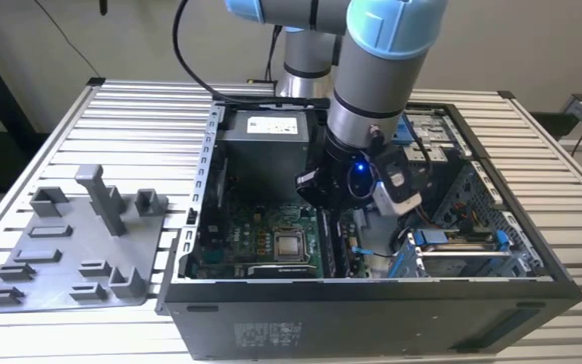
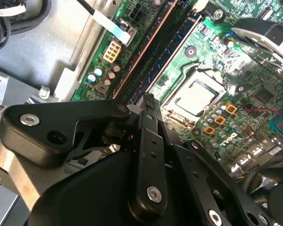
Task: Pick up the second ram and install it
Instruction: 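Press down the second ram until it locks into place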
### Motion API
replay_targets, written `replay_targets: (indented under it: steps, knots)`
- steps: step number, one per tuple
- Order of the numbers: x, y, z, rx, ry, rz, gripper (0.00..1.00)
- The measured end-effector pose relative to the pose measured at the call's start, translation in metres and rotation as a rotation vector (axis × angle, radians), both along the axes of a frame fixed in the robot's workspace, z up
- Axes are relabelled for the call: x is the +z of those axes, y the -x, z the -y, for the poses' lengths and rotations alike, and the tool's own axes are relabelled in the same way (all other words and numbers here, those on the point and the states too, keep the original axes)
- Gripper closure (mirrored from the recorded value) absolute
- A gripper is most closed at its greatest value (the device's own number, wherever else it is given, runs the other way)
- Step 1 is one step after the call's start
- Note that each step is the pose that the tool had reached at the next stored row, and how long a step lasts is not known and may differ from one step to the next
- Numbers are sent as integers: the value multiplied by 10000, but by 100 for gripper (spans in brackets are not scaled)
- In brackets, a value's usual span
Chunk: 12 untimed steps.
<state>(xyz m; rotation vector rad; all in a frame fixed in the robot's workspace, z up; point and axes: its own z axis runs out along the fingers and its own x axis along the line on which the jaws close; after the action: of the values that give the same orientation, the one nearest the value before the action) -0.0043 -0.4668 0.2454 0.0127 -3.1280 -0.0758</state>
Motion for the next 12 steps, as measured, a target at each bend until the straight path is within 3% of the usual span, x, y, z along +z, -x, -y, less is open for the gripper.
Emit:
replay_targets:
  steps: [12]
  knots:
    - [-6, 2, -4, 1844, -3, 3, 89]
